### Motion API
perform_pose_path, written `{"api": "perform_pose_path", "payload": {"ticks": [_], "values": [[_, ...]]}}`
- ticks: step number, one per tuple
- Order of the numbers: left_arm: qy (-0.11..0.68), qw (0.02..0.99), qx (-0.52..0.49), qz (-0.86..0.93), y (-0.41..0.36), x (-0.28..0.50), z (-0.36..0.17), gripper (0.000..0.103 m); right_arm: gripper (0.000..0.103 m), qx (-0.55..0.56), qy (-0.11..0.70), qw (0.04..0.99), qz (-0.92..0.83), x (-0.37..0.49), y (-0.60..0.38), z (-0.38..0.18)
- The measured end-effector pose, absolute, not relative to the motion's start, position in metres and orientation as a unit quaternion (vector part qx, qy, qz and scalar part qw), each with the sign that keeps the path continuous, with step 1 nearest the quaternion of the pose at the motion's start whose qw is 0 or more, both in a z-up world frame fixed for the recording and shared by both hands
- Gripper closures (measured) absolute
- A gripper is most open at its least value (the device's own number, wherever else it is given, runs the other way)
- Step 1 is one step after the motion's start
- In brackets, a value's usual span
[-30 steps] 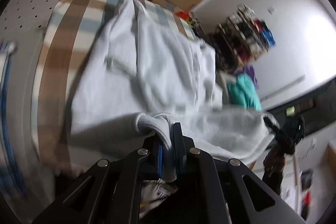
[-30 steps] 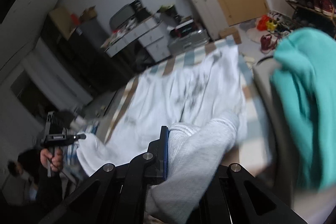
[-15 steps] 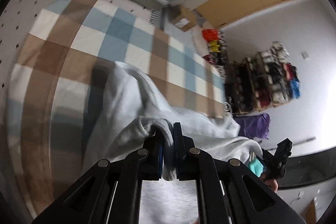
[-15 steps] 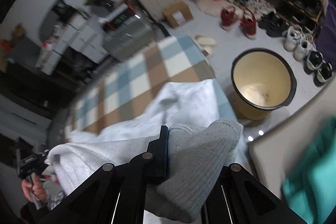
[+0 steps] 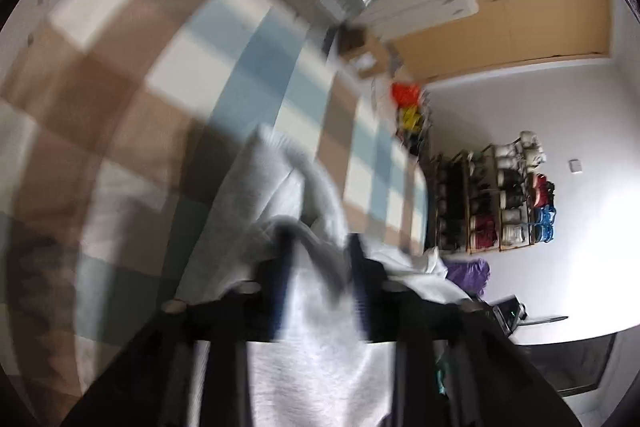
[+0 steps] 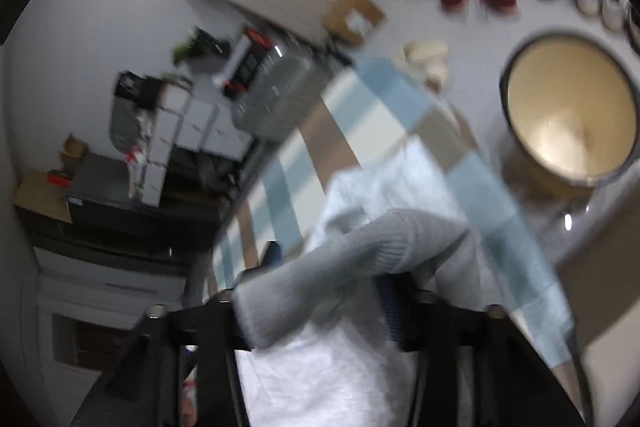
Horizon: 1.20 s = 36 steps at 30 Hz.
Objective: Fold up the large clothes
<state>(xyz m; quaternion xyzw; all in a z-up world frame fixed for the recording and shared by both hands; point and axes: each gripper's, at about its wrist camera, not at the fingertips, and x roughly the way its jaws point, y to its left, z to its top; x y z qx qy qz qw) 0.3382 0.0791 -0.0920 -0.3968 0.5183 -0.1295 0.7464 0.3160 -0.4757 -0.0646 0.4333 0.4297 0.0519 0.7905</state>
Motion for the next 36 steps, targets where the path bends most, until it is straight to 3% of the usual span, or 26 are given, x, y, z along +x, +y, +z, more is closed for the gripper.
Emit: {"api": "perform_pose_path", "payload": {"ticks": [1, 2, 3, 4, 6, 12, 18, 22, 26, 31, 36], "values": [[0.499, 0.759, -0.399, -0.124, 0.084, 0.338, -0.086, 0.039, 0.053, 0.421, 0.406, 0.81, 0.053, 0.306, -0.476, -0.052], [0.478, 0.769, -0.408, -0.12, 0.09, 0.331, -0.076, 0.023, 0.051, 0.416, 0.388, 0.82, 0.066, 0.301, -0.474, -0.046], [0.46, 0.775, -0.419, -0.112, 0.097, 0.318, -0.065, 0.021, 0.04, 0.403, 0.375, 0.831, 0.083, 0.294, -0.47, -0.039], [0.459, 0.778, -0.415, -0.104, 0.098, 0.316, -0.063, 0.021, 0.03, 0.371, 0.376, 0.846, 0.08, 0.285, -0.462, -0.03], [0.476, 0.789, -0.372, -0.112, 0.087, 0.304, -0.055, 0.021, 0.025, 0.301, 0.383, 0.87, 0.07, 0.272, -0.445, -0.02], [0.573, 0.778, -0.183, -0.179, -0.01, 0.268, -0.075, 0.021, 0.023, 0.098, 0.439, 0.889, 0.089, 0.231, -0.369, -0.028], [0.601, 0.766, -0.02, -0.229, -0.107, 0.269, -0.098, 0.021, 0.023, -0.113, 0.535, 0.834, 0.072, 0.217, -0.292, -0.103], [0.594, 0.792, 0.085, -0.112, -0.115, 0.28, -0.128, 0.021, 0.023, -0.079, 0.58, 0.809, 0.054, 0.223, -0.3, -0.133], [0.606, 0.792, 0.005, -0.072, -0.07, 0.302, -0.149, 0.02, 0.024, -0.102, 0.605, 0.786, 0.075, 0.224, -0.301, -0.127], [0.591, 0.804, -0.038, -0.06, -0.036, 0.326, -0.118, 0.02, 0.022, -0.036, 0.547, 0.832, 0.088, 0.242, -0.325, -0.08], [0.565, 0.814, 0.029, -0.134, -0.057, 0.362, -0.068, 0.019, 0.018, 0.025, 0.537, 0.842, 0.037, 0.267, -0.352, -0.079]]}}
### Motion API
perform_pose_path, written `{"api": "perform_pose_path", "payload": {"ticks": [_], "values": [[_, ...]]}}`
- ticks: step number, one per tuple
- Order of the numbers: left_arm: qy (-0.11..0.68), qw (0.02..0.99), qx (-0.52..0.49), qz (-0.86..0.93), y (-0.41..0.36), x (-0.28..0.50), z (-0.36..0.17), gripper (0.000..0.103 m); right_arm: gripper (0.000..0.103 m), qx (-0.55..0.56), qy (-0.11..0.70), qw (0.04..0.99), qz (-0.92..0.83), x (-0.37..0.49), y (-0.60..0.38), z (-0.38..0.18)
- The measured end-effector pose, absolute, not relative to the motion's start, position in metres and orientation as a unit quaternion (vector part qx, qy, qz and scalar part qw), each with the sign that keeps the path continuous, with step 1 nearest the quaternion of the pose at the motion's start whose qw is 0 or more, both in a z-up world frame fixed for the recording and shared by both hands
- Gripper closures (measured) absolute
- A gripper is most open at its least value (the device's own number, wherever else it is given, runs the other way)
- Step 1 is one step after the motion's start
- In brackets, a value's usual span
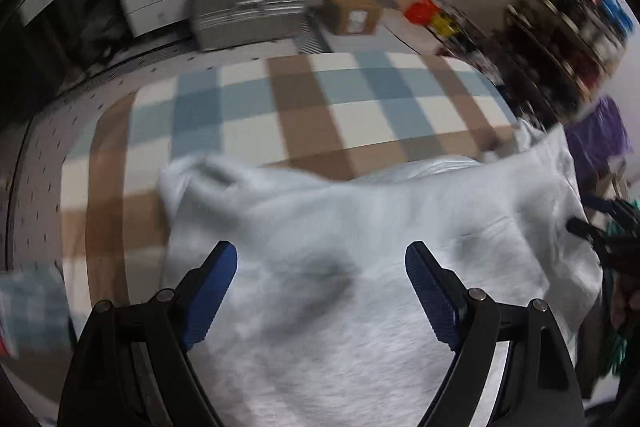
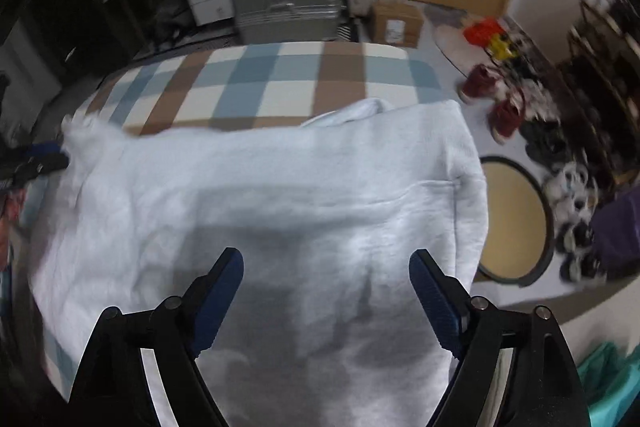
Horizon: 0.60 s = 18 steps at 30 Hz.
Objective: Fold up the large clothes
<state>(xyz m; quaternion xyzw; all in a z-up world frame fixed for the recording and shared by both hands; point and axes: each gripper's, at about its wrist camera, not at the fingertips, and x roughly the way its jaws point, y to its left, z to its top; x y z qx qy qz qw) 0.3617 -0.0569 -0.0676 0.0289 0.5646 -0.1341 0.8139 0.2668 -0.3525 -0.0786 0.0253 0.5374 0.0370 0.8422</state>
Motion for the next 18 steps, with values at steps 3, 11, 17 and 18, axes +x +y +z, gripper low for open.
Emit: {"api": "perform_pose_path", "payload": {"ticks": [3, 11, 17, 18], "values": [[0.581, 0.78, 0.081, -0.218, -0.095, 0.385, -0.063, 0.019, 0.018, 0.13, 0.526, 0.839, 0.047, 0.246, -0.359, -0.085], [0.59, 0.733, 0.144, -0.306, -0.167, 0.404, -0.096, 0.019, 0.018, 0.076, 0.531, 0.835, 0.121, 0.191, -0.322, -0.096], [0.617, 0.708, 0.123, -0.322, -0.174, 0.403, -0.119, 0.029, 0.018, 0.057, 0.526, 0.834, 0.157, 0.179, -0.316, -0.101], [0.617, 0.702, 0.118, -0.336, -0.171, 0.398, -0.115, 0.038, 0.018, 0.061, 0.525, 0.834, 0.158, 0.179, -0.318, -0.102]]}}
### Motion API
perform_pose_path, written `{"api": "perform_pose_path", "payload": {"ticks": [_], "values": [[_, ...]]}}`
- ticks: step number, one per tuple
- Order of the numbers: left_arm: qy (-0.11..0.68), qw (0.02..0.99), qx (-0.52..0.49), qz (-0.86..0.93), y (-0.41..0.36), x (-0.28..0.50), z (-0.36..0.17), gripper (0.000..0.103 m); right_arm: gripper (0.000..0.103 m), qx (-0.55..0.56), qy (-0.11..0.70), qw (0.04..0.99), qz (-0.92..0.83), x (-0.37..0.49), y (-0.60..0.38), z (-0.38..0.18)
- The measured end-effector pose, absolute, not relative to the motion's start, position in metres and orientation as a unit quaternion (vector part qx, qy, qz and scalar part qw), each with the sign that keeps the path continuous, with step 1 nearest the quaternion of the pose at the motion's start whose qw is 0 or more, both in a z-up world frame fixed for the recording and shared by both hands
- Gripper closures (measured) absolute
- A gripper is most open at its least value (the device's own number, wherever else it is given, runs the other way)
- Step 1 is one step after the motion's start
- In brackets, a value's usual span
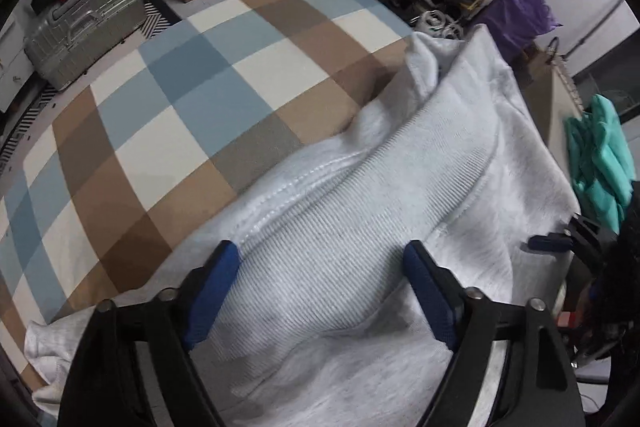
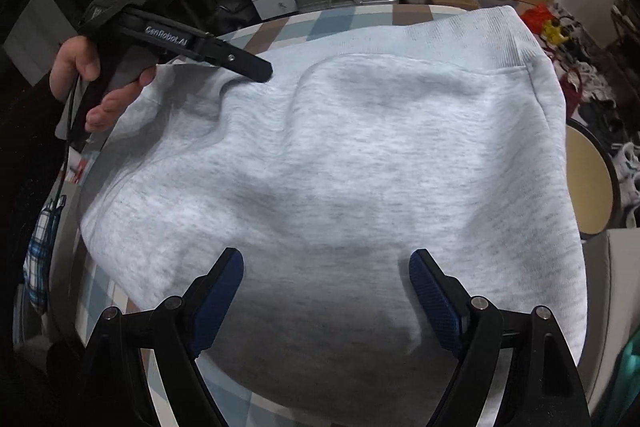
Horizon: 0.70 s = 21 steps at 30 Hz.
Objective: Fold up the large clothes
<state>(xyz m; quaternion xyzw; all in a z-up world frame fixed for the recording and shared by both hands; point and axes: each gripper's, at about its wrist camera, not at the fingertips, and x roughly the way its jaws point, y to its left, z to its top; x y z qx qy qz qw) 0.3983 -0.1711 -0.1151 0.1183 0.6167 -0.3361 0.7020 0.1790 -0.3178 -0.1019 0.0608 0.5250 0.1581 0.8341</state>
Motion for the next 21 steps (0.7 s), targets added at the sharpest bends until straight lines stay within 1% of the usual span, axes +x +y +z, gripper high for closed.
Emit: {"api": "perform_pose_path", "payload": {"ticks": [1, 2, 3, 4, 7, 10, 12, 16, 19, 20, 21], "values": [[0.619, 0.697, 0.117, -0.343, -0.168, 0.393, -0.108, 0.059, 0.018, 0.07, 0.525, 0.833, 0.159, 0.179, -0.32, -0.103], [0.619, 0.697, 0.12, -0.342, -0.168, 0.389, -0.104, 0.077, 0.018, 0.077, 0.526, 0.832, 0.16, 0.183, -0.323, -0.105], [0.616, 0.702, 0.139, -0.329, -0.169, 0.385, -0.101, 0.083, 0.018, 0.08, 0.525, 0.832, 0.161, 0.184, -0.324, -0.105], [0.61, 0.711, 0.164, -0.309, -0.171, 0.378, -0.096, 0.093, 0.018, 0.081, 0.524, 0.832, 0.16, 0.185, -0.325, -0.106], [0.584, 0.732, 0.225, -0.27, -0.182, 0.358, -0.082, 0.097, 0.018, 0.079, 0.523, 0.834, 0.156, 0.187, -0.324, -0.106], [0.553, 0.749, 0.28, -0.233, -0.194, 0.341, -0.074, 0.098, 0.018, 0.079, 0.523, 0.835, 0.152, 0.191, -0.321, -0.107], [0.503, 0.777, 0.329, -0.188, -0.199, 0.334, -0.065, 0.099, 0.018, 0.082, 0.522, 0.836, 0.15, 0.193, -0.32, -0.107], [0.484, 0.802, 0.319, -0.141, -0.19, 0.343, -0.058, 0.099, 0.018, 0.086, 0.513, 0.842, 0.14, 0.195, -0.321, -0.103], [0.473, 0.8, 0.353, -0.107, -0.186, 0.352, -0.08, 0.099, 0.018, 0.097, 0.518, 0.839, 0.134, 0.197, -0.326, -0.106], [0.483, 0.795, 0.352, -0.104, -0.181, 0.356, -0.089, 0.095, 0.018, 0.103, 0.523, 0.836, 0.128, 0.2, -0.328, -0.108], [0.487, 0.792, 0.354, -0.097, -0.176, 0.358, -0.095, 0.095, 0.018, 0.107, 0.525, 0.835, 0.125, 0.202, -0.33, -0.108]]}}
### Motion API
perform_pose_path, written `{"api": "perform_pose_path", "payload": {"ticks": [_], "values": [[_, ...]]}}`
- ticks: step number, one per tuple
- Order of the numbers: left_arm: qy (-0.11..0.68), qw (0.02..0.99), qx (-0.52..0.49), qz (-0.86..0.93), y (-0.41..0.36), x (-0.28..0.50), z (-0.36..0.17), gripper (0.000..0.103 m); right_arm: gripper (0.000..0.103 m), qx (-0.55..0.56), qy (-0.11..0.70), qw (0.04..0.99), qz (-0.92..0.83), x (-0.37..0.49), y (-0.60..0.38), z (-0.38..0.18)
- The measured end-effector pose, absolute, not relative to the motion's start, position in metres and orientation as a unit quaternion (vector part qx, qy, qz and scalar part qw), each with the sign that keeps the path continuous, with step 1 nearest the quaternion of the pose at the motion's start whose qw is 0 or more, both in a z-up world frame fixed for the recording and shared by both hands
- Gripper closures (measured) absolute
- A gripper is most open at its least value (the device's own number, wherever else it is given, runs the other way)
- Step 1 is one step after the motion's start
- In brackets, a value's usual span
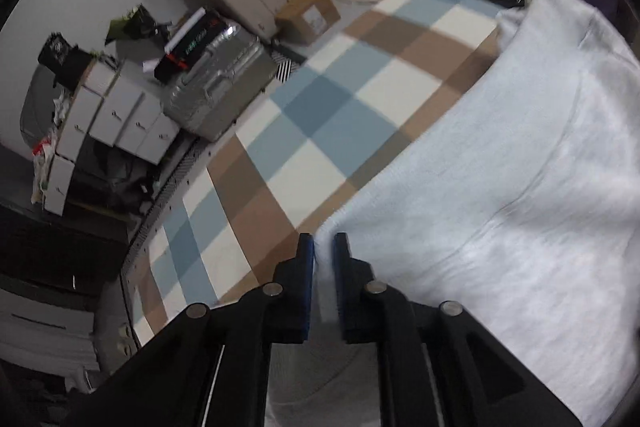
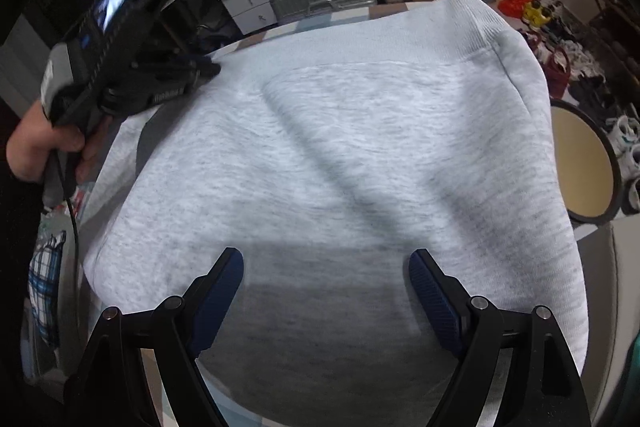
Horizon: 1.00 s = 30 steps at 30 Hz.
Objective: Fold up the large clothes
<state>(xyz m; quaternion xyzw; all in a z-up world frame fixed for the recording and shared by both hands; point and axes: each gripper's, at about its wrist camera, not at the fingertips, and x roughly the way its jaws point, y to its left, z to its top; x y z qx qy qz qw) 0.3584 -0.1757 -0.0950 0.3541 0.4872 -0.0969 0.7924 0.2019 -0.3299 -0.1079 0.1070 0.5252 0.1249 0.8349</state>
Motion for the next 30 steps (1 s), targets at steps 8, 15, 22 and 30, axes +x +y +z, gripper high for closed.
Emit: {"api": "perform_pose_path", "payload": {"ticks": [8, 15, 22, 30], "values": [[0.445, 0.825, 0.332, -0.102, -0.115, 0.352, -0.044, 0.015, 0.018, 0.118, 0.525, 0.834, 0.119, 0.196, -0.335, -0.1], [0.461, 0.77, 0.421, -0.13, -0.091, 0.34, -0.082, 0.014, 0.017, 0.092, 0.518, 0.841, 0.128, 0.189, -0.322, -0.106], [0.507, 0.757, 0.386, -0.143, -0.077, 0.363, -0.115, 0.016, 0.017, 0.083, 0.514, 0.842, 0.141, 0.188, -0.321, -0.107], [0.499, 0.755, 0.409, -0.12, -0.077, 0.344, -0.112, 0.093, 0.017, 0.087, 0.511, 0.844, 0.139, 0.188, -0.322, -0.109]]}}
